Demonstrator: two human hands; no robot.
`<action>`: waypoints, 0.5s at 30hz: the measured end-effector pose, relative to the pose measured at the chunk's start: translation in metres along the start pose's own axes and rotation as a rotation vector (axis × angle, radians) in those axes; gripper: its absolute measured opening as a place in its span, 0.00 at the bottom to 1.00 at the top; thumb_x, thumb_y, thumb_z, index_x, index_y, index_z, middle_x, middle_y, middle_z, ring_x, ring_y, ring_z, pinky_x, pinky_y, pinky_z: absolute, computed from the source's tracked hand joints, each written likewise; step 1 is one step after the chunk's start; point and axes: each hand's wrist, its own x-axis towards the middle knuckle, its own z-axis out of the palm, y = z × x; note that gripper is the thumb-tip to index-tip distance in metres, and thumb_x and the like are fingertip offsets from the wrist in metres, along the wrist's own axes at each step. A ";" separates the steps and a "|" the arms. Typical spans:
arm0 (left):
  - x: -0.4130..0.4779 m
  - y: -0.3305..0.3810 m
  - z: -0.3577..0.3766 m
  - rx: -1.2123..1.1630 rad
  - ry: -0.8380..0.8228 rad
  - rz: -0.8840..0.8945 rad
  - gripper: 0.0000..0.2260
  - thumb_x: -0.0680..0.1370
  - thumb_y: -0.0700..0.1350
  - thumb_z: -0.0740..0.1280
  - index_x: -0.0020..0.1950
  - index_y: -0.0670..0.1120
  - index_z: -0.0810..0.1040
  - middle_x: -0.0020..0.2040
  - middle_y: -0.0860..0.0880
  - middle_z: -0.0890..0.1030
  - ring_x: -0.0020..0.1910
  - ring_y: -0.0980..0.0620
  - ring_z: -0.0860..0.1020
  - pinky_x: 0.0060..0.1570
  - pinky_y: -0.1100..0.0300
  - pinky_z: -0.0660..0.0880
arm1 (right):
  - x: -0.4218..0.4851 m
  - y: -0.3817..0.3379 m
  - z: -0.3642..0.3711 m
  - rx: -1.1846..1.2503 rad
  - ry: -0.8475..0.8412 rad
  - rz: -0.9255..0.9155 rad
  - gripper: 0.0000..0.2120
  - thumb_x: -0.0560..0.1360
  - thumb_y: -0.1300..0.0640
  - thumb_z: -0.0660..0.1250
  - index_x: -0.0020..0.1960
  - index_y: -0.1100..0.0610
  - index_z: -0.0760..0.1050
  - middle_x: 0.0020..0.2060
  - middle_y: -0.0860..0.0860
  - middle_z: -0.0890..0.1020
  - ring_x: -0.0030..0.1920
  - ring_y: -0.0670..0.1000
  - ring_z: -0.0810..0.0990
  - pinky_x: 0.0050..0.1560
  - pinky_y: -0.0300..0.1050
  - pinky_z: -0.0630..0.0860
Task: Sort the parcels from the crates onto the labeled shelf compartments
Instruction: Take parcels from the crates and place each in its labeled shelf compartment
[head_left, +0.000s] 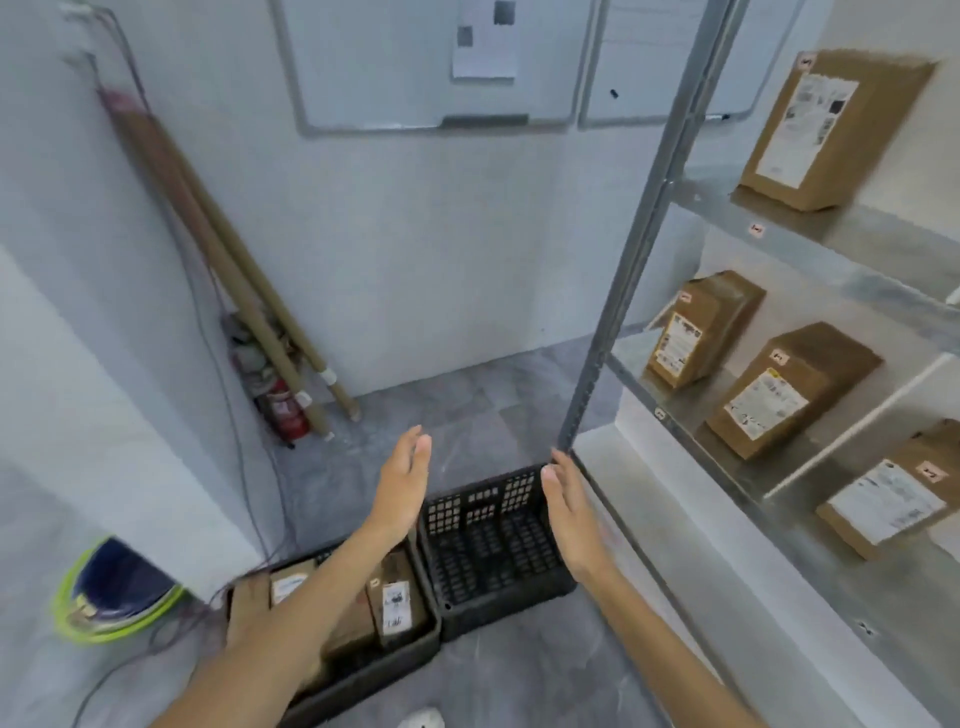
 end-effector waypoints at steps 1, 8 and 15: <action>-0.005 -0.011 -0.021 0.005 0.049 -0.016 0.24 0.81 0.56 0.52 0.74 0.47 0.62 0.74 0.50 0.64 0.71 0.54 0.63 0.64 0.65 0.57 | -0.001 0.001 0.016 -0.006 -0.052 0.008 0.30 0.76 0.38 0.53 0.75 0.49 0.57 0.67 0.40 0.63 0.66 0.38 0.61 0.63 0.34 0.58; -0.041 -0.095 -0.138 0.078 0.326 -0.195 0.21 0.82 0.54 0.52 0.65 0.41 0.71 0.62 0.42 0.75 0.64 0.44 0.71 0.66 0.53 0.63 | -0.003 0.024 0.127 -0.114 -0.321 0.101 0.17 0.81 0.49 0.56 0.68 0.51 0.68 0.58 0.42 0.72 0.58 0.39 0.70 0.57 0.30 0.62; -0.052 -0.169 -0.211 0.004 0.438 -0.344 0.09 0.83 0.48 0.54 0.54 0.48 0.72 0.52 0.48 0.76 0.54 0.48 0.75 0.51 0.61 0.66 | 0.005 0.056 0.230 -0.238 -0.412 0.203 0.15 0.82 0.51 0.57 0.64 0.56 0.72 0.58 0.51 0.78 0.55 0.44 0.75 0.52 0.31 0.69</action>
